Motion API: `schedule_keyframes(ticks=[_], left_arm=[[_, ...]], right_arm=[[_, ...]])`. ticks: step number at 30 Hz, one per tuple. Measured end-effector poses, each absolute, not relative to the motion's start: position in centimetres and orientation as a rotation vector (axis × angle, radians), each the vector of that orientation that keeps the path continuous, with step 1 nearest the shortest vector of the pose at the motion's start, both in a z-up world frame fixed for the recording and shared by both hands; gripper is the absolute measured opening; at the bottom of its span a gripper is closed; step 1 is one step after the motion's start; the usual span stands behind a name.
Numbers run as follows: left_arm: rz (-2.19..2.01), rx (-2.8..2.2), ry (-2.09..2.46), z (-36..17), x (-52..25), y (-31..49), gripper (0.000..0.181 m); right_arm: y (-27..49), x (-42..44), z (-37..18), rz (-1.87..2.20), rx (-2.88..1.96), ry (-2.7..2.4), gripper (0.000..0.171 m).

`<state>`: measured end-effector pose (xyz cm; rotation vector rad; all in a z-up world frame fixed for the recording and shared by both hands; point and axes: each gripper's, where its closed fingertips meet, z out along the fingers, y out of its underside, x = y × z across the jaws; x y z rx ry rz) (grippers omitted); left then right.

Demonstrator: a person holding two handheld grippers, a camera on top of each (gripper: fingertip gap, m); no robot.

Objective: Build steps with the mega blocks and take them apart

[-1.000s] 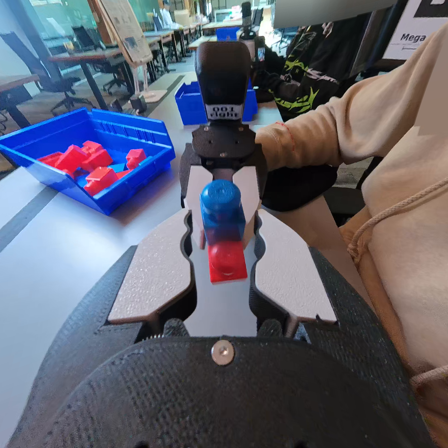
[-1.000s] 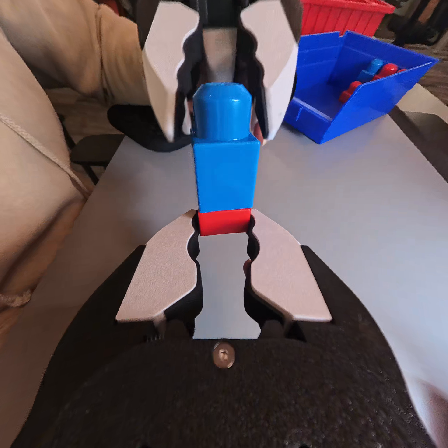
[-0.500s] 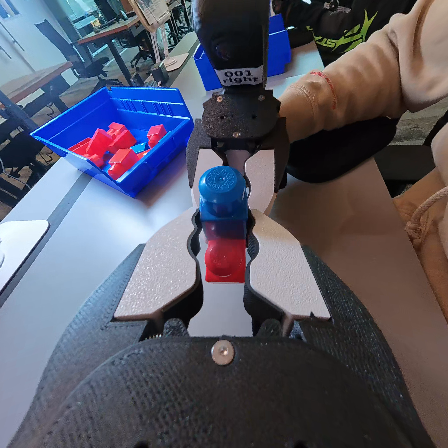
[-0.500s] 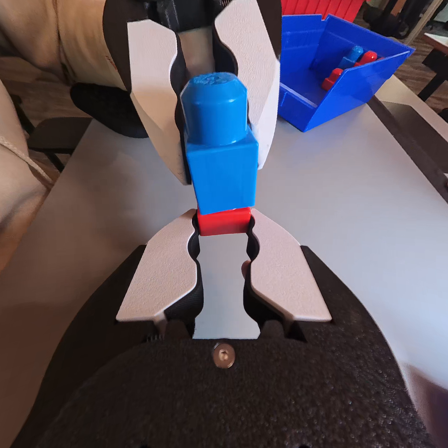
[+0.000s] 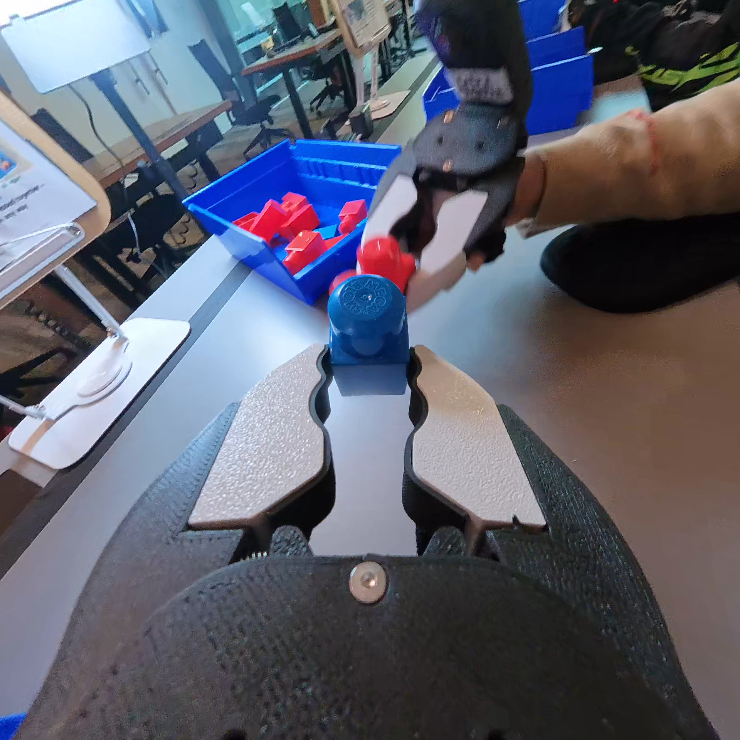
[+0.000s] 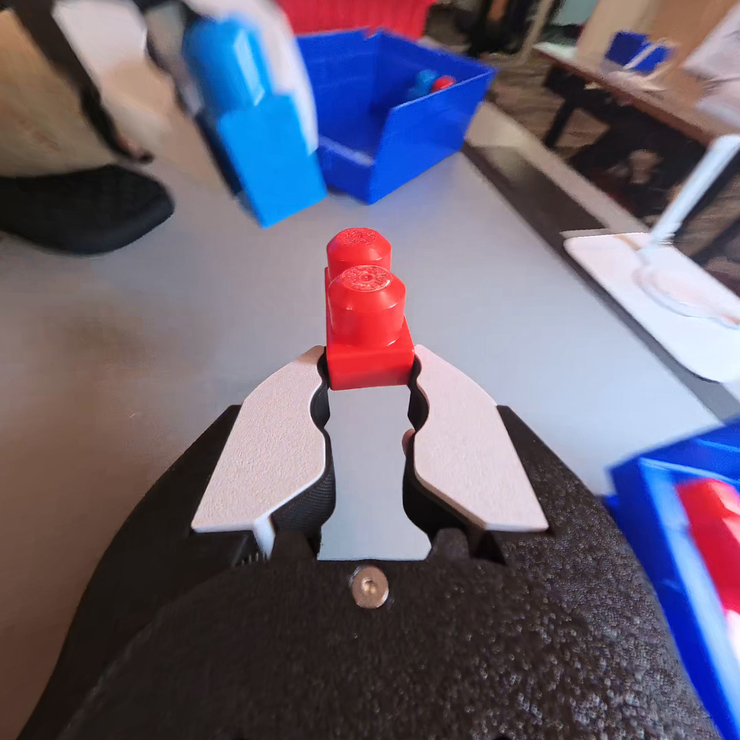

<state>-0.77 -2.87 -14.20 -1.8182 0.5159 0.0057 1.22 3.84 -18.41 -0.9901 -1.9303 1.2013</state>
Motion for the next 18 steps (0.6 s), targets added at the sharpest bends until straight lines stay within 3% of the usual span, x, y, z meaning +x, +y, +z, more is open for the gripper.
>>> schedule_keyframes(ticks=[10, 18], left_arm=[[0.164, -1.994, 0.361, -18.9, -6.2, -1.8, 0.037], [0.181, -2.048, 0.328, -21.0, -6.7, -1.8, 0.037]], right_arm=[[25.9, -1.0, -9.9, 0.770, -1.497, -1.201, 0.037], [39.7, -2.2, -15.7, 0.375, -1.900, -0.942, 0.036]])
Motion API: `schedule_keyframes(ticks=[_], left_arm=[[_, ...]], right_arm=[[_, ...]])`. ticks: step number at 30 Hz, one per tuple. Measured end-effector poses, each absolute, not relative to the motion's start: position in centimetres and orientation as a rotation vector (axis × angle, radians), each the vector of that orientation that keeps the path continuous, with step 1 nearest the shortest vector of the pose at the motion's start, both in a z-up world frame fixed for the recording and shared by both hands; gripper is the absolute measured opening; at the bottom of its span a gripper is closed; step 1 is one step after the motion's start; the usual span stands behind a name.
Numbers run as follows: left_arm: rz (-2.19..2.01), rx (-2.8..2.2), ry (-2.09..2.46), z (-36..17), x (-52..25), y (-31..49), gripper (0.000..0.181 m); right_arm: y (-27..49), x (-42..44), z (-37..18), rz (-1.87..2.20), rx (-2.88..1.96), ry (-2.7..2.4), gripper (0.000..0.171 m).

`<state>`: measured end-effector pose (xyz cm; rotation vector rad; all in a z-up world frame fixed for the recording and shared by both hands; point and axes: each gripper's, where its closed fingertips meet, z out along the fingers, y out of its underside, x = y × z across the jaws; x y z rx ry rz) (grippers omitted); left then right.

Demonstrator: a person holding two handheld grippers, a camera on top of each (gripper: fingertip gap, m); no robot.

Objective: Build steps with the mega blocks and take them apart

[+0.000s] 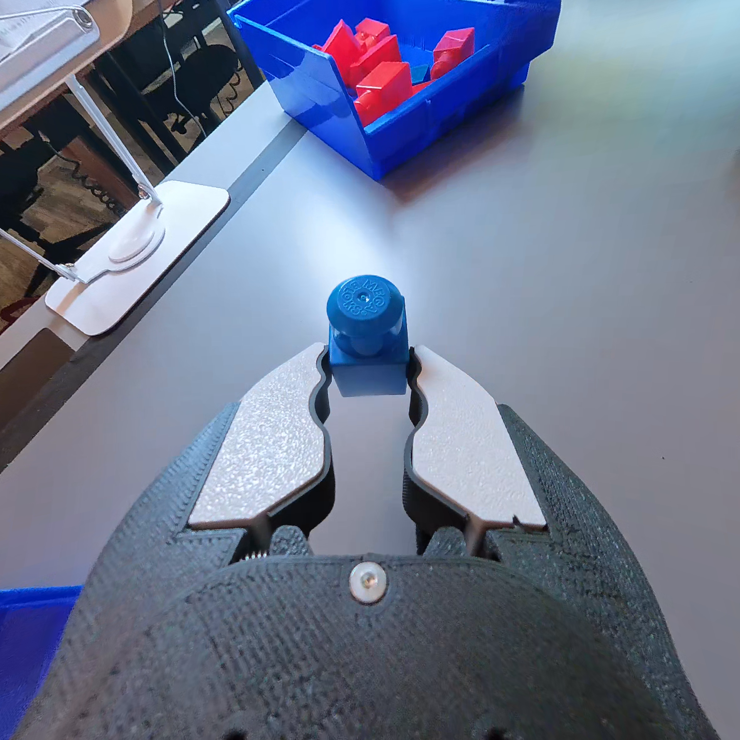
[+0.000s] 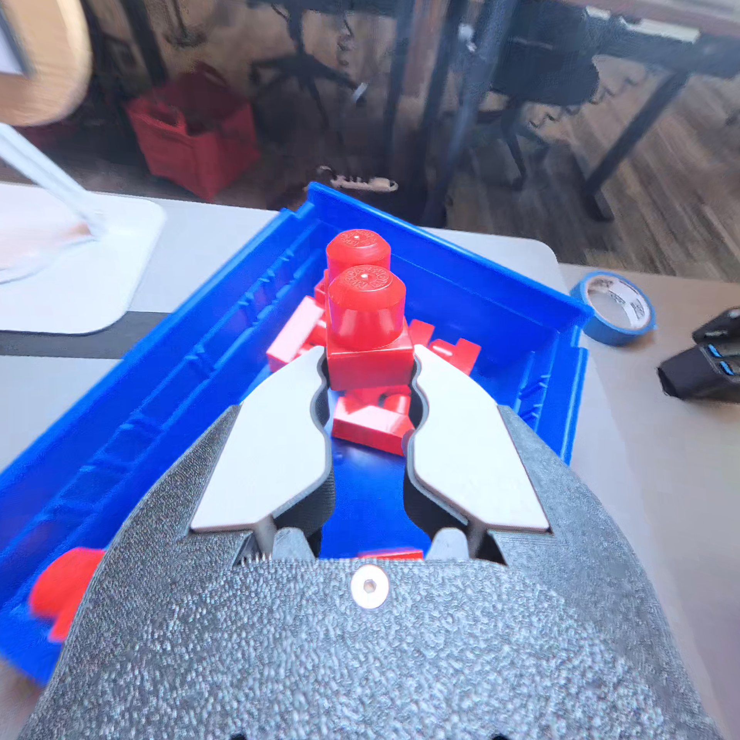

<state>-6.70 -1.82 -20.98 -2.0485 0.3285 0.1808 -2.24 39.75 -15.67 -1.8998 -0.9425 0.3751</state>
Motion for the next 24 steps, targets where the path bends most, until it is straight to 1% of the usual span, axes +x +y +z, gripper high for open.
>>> schedule_keyframes(ticks=[4, 7, 9, 10, 12, 14, 15, 17, 18, 20, 22, 24], left_arm=[[0.177, -2.047, 0.332, -21.2, -6.6, -1.7, 0.037], [0.171, -2.053, 0.334, -21.6, -6.6, -1.7, 0.037], [0.158, -2.062, 0.329, -21.8, -6.5, -1.8, 0.037], [0.157, -2.064, 0.324, -21.8, -6.4, -1.7, 0.037], [0.148, -2.059, 0.320, -21.7, -6.3, -1.7, 0.037], [0.140, -2.051, 0.328, -21.7, -6.0, -1.6, 0.037], [0.141, -2.046, 0.335, -21.7, -5.8, -1.6, 0.037], [0.135, -2.029, 0.358, -21.5, -5.3, -1.6, 0.037], [0.133, -2.021, 0.367, -21.3, -5.0, -1.6, 0.037], [0.123, -2.009, 0.395, -21.1, -4.2, -1.6, 0.037], [0.132, -2.005, 0.430, -21.1, -3.3, -1.6, 0.037], [0.150, -1.998, 0.476, -21.0, -2.3, -1.6, 0.037]], right_arm=[[44.1, -0.5, -18.5, 0.149, -1.997, -0.854, 0.037], [45.4, 0.5, -20.8, 0.070, -2.097, -0.829, 0.037], [45.6, 0.7, -20.6, 0.018, -2.072, -0.829, 0.038], [45.4, 0.5, -20.1, 0.006, -2.029, -0.847, 0.045], [44.0, -1.0, -17.7, 0.035, -1.870, -0.928, 0.049], [39.6, -4.0, -14.1, 0.229, -1.627, -1.059, 0.051], [36.0, -5.4, -12.2, 0.356, -1.480, -1.147, 0.050], [25.5, -6.8, -10.1, 0.666, -1.167, -1.455, 0.046], [20.2, -6.3, -10.0, 0.789, -1.038, -1.603, 0.046], [10.8, -3.7, -11.6, 0.957, -0.860, -1.925, 0.047], [4.4, -1.3, -13.2, 0.994, -0.721, -2.104, 0.049], [-0.1, -0.1, -14.7, 0.979, -0.610, -2.187, 0.050]])
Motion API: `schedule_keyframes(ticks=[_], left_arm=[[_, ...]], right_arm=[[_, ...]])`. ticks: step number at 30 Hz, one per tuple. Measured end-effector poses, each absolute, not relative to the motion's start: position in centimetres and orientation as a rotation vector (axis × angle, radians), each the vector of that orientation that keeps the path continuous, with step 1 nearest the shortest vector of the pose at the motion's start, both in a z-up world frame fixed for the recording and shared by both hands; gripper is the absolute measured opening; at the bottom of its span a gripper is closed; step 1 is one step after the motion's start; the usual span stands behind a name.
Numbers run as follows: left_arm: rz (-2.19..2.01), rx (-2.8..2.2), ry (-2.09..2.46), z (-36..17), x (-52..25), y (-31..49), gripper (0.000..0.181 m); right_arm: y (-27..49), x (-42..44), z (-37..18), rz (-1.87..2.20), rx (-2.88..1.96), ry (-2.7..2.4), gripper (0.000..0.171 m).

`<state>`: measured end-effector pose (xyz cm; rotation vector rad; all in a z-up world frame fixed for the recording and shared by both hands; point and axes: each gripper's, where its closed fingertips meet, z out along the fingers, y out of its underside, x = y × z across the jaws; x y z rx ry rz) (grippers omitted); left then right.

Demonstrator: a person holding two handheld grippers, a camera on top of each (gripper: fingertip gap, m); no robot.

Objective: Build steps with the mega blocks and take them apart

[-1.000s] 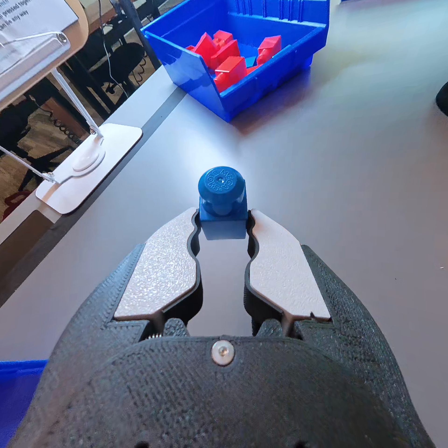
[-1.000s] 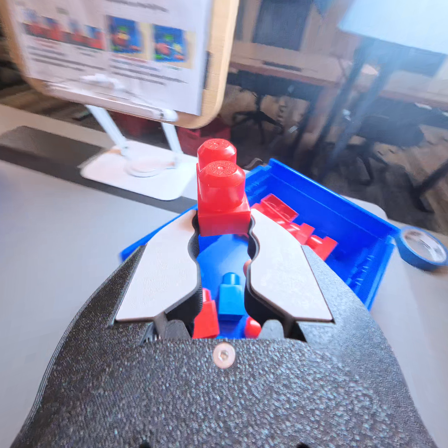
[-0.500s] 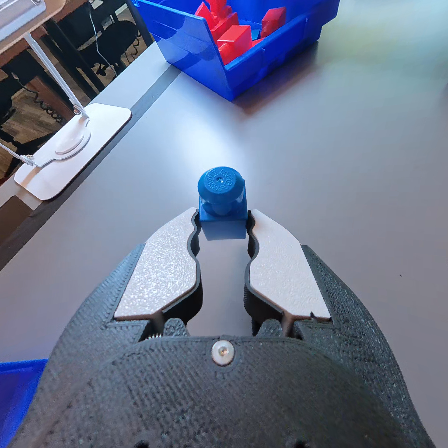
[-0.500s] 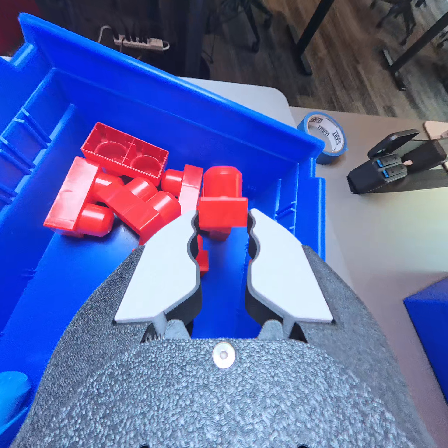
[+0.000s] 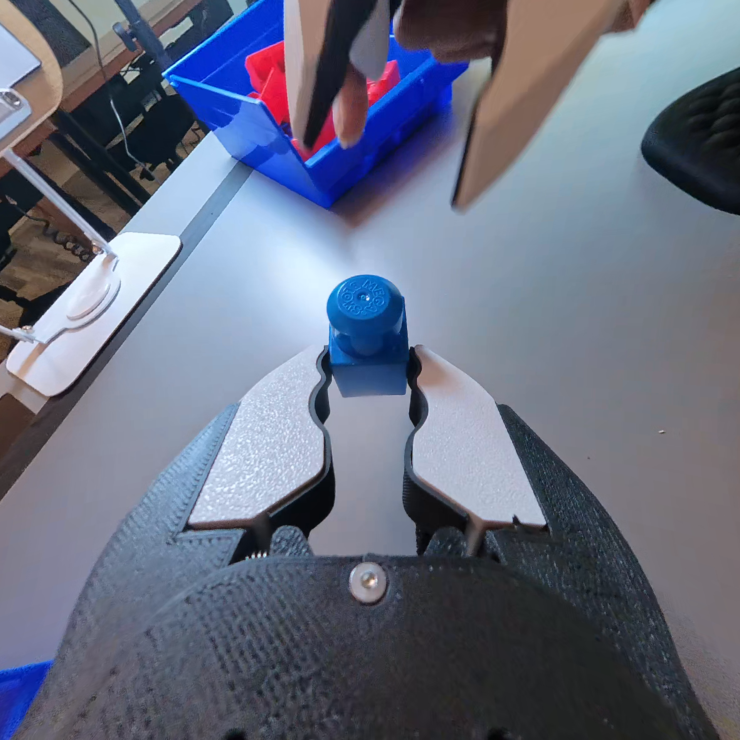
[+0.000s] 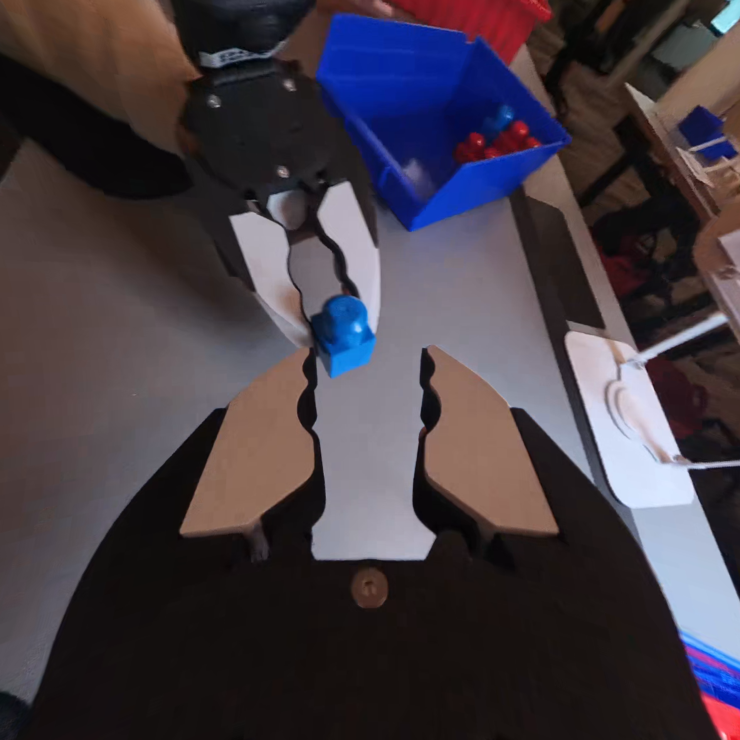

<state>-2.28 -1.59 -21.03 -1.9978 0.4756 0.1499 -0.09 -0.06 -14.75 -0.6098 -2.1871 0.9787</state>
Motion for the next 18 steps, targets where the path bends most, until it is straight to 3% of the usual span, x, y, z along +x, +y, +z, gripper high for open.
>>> schedule_keyframes(ticks=[2, 3, 4, 9, 14, 18], left_arm=[[0.157, -1.995, 0.524, -21.1, -1.1, -1.7, 0.037], [0.151, -1.983, 0.541, -20.9, -0.4, -1.7, 0.037], [0.149, -1.982, 0.555, -20.8, 0.1, -1.9, 0.037], [0.153, -1.916, 0.468, -18.9, -1.0, -1.9, 0.041], [0.145, -1.856, 0.299, -16.7, -5.0, -2.2, 0.044], [0.223, -1.851, 0.197, -16.3, -8.8, -2.6, 0.040]], right_arm=[[-2.8, 0.2, -16.3, 0.965, -0.579, -2.231, 0.050], [-3.5, 0.0, -17.1, 0.945, -0.586, -2.242, 0.045], [-3.7, -0.3, -17.6, 0.922, -0.599, -2.223, 0.029], [-1.8, -0.2, -15.7, 0.983, -0.685, -2.177, 0.029], [13.3, -1.7, -10.6, 0.667, -1.072, -1.802, 0.029], [27.4, 0.7, -14.0, 0.276, -1.538, -1.548, 0.029]])
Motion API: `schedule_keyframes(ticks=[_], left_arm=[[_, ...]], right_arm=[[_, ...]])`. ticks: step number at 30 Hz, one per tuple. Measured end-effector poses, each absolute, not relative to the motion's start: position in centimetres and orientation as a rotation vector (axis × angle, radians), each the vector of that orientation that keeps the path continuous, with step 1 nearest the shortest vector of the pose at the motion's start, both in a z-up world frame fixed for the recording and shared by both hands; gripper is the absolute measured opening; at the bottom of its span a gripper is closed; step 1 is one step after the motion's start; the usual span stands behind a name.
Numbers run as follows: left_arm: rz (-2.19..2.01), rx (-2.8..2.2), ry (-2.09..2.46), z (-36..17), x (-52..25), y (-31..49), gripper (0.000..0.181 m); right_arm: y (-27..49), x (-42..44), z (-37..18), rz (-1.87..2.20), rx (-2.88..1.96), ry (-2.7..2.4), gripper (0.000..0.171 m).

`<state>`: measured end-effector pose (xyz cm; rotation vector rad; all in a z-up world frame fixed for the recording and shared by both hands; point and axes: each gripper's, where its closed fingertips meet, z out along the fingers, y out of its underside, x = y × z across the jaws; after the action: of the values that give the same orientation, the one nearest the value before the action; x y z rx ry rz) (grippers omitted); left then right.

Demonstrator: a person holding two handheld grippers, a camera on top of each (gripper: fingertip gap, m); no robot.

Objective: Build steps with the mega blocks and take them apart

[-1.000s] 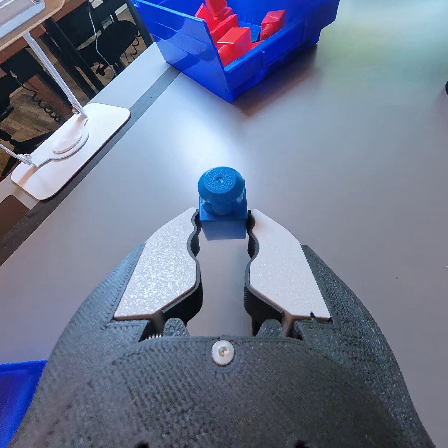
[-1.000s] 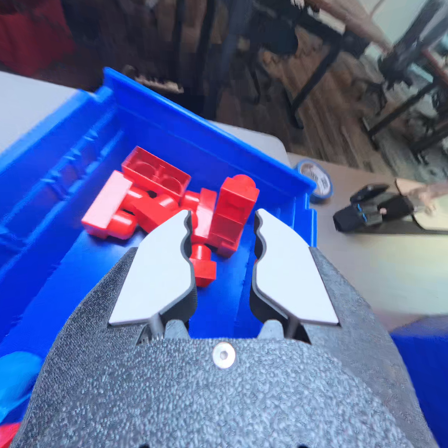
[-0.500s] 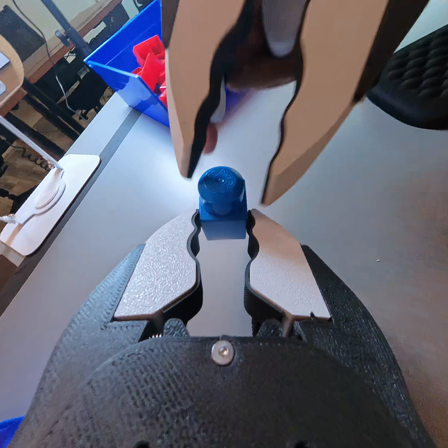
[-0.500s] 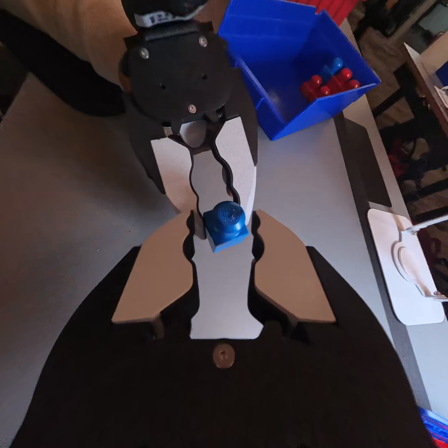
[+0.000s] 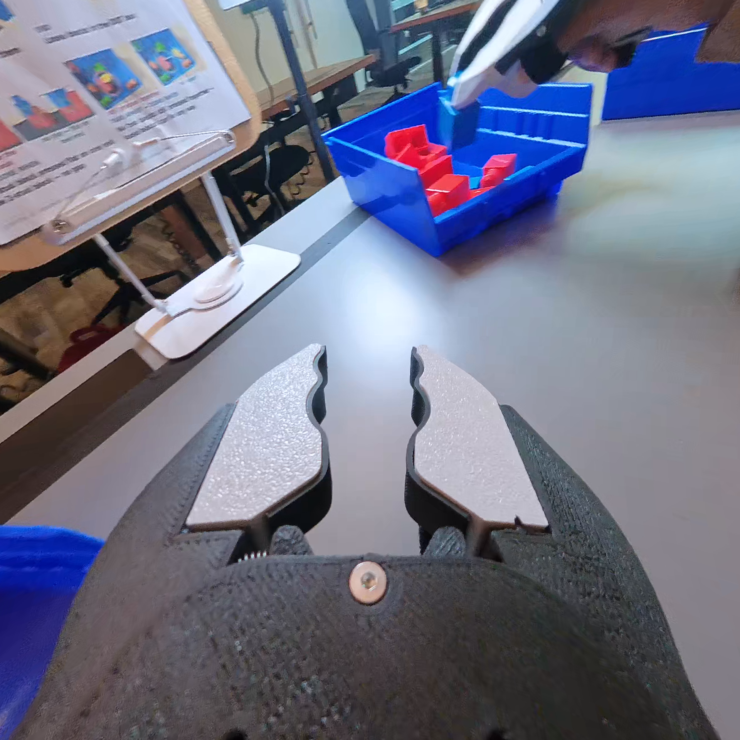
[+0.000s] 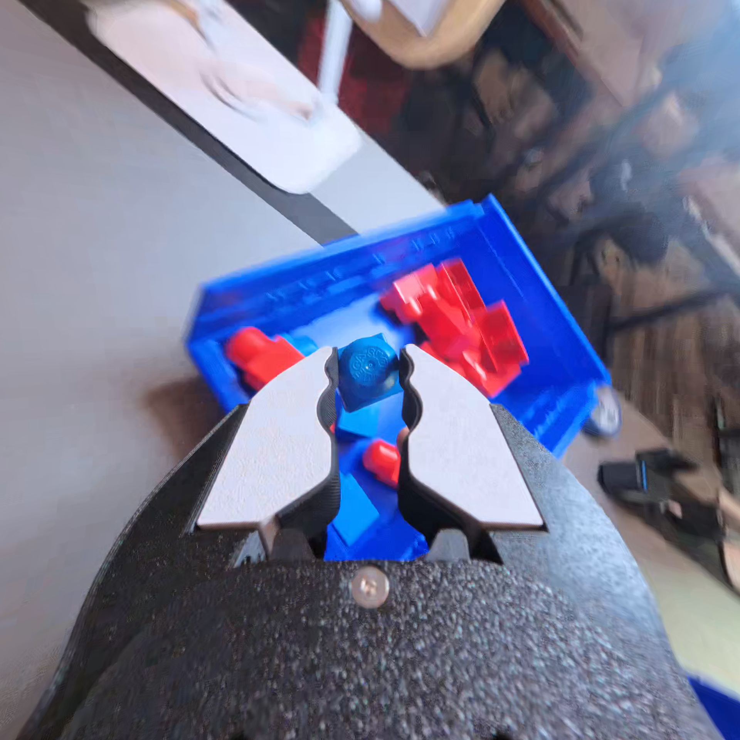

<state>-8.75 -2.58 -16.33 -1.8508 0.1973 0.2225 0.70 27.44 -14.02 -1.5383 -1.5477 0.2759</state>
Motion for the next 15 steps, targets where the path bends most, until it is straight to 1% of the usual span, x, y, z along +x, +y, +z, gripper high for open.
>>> schedule_keyframes(ticks=[1, 4, 8, 11, 15], left_arm=[[0.246, -1.852, 0.176, -16.3, -9.7, -2.7, 0.039], [0.278, -1.851, 0.085, -15.9, -12.5, -3.3, 0.039], [0.407, -1.826, -0.097, -14.2, -18.5, -5.1, 0.043], [0.530, -1.787, -0.297, -12.4, -25.2, -7.9, 0.044], [0.639, -1.812, -0.600, -12.8, -34.9, -12.1, 0.047]], right_arm=[[29.2, 1.6, -15.6, 0.228, -1.651, -1.504, 0.029], [29.9, 3.1, -19.8, 0.218, -1.867, -1.454, 0.030], [29.1, 4.0, -19.5, 0.194, -1.838, -1.411, 0.031], [27.7, 4.9, -18.9, 0.204, -1.764, -1.423, 0.048], [23.8, 4.9, -16.4, 0.403, -1.593, -1.396, 0.051]])
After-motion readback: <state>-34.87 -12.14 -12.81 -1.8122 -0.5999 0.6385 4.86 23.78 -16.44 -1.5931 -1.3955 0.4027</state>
